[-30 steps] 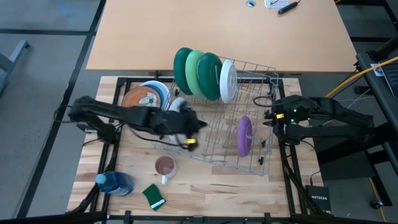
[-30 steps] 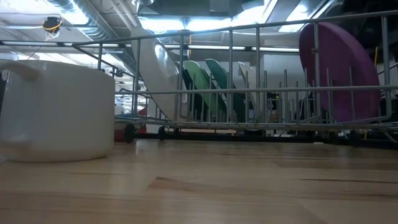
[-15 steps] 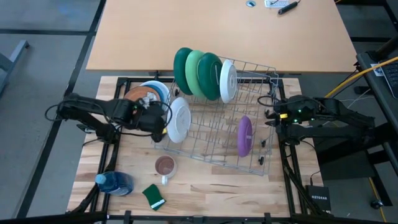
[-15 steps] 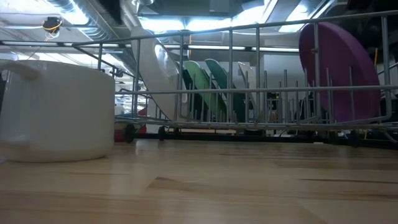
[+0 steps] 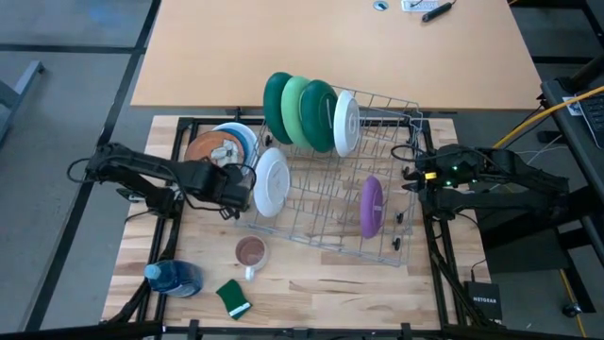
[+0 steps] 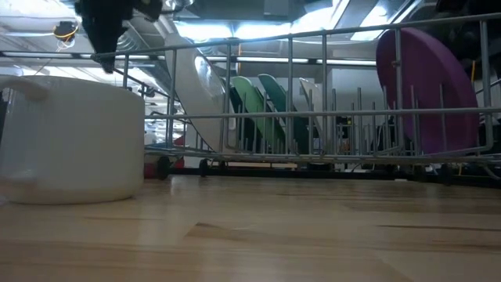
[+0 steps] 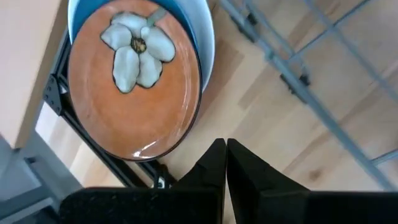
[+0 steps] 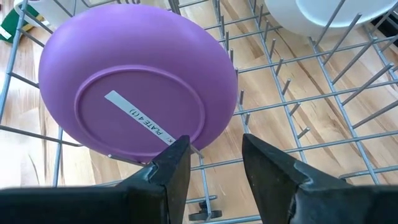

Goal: Sort dishes
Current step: Put the orange plate into the dishwasher rack

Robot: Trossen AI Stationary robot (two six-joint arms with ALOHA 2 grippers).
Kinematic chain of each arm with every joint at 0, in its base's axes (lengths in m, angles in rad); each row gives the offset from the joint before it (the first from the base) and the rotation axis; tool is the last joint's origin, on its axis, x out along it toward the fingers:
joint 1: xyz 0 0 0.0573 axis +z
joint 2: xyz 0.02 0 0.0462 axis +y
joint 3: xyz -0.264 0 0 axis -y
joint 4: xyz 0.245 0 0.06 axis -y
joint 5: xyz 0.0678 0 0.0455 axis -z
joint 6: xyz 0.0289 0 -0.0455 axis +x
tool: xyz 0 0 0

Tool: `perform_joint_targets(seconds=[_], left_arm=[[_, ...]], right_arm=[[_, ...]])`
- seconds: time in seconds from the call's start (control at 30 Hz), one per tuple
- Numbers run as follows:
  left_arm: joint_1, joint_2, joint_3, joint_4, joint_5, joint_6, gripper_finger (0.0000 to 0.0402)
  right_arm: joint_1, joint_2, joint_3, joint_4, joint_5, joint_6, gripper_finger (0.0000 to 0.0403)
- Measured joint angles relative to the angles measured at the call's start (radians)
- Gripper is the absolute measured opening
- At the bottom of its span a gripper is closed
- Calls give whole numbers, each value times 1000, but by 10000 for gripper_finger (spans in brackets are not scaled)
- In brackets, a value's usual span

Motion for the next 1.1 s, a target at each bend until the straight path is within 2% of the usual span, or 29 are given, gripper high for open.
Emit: perform_joint_targets(seconds=[0.1, 0.2, 0.3, 0.47, 0.57, 0.77, 0.9, 1.1], left_arm=[[0, 0, -57, 3, 12, -4, 4], [14, 0, -114, 9, 86, -8, 22], [28, 0, -175, 12, 139, -1, 63], [34, -4, -248, 6, 140, 81, 134], [30, 4, -266, 30, 126, 130, 156], [16, -5, -318, 14, -18, 110, 154], [30, -43, -370, -6, -36, 103, 150], [58, -247, -441, -8, -62, 45, 150]], right_arm=[[0, 0, 0, 0, 1, 0, 152], [0, 0, 0, 0, 1, -1, 152], [0, 0, 0, 0, 13, -1, 152], [0, 0, 0, 0, 55, -2, 152], [0, 0, 0, 0, 54, -2, 152], [0, 0, 0, -1, 54, -2, 152], [0, 0, 0, -2, 54, -2, 152], [0, 0, -1, -1, 54, -2, 152]])
